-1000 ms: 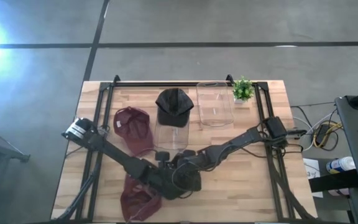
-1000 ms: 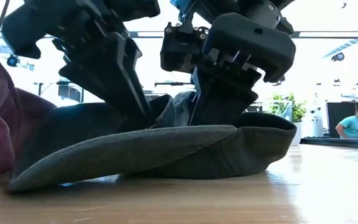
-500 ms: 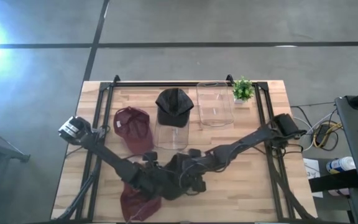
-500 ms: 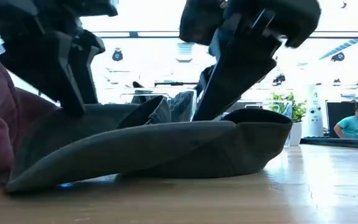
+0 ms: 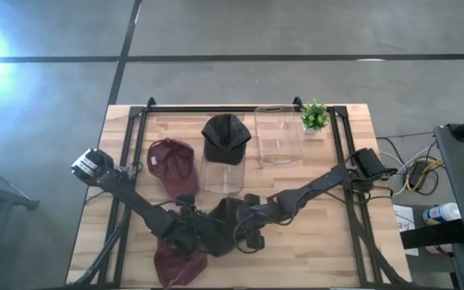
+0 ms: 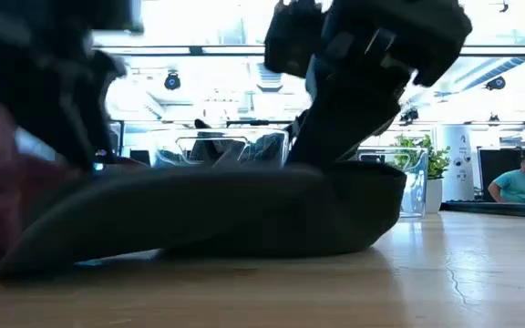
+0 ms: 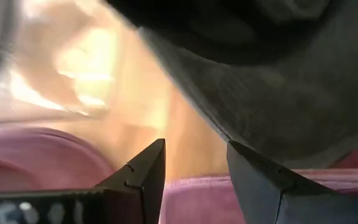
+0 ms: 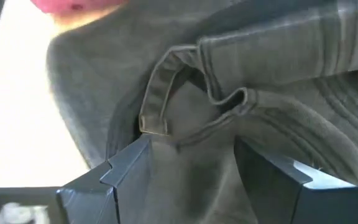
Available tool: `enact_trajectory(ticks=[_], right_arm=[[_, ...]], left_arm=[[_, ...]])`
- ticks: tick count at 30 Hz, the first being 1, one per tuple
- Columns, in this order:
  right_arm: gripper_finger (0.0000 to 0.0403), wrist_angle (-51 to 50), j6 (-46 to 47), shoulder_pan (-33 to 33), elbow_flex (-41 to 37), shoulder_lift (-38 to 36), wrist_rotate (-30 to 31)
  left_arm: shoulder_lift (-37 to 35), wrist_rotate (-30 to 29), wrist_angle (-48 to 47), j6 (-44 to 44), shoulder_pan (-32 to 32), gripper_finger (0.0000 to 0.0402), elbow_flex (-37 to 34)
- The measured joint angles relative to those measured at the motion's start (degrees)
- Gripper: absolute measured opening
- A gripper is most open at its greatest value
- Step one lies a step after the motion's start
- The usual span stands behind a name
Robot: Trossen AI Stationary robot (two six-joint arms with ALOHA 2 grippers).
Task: Pick & Place hat
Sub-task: Put the black cap into the left transparent bin
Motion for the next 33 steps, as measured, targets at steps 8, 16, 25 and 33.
enact_trajectory(ticks=[8,16,25,33], right_arm=[[0.0224,-4.4,7.2,0.8,-0.6,1.5,-5.0],[0.0224,-8.8,12.3,2.7,-2.0,-1.3,-4.1],[0.0224,-9.2,13.3,4.8,-4.9,-5.6,1.8],[0.0224,-9.2,14.8,9.2,-5.6,-8.0,7.7]], left_arm=[[0.3,3.5,24.3,1.9,0.1,0.0167,-7.0],[0.3,3.4,27.3,4.1,0.1,0.0167,-6.5],[-1.7,-4.6,32.9,8.8,4.2,0.0167,2.3],[3.6,4.8,50.2,10.9,14.2,0.0167,1.8]])
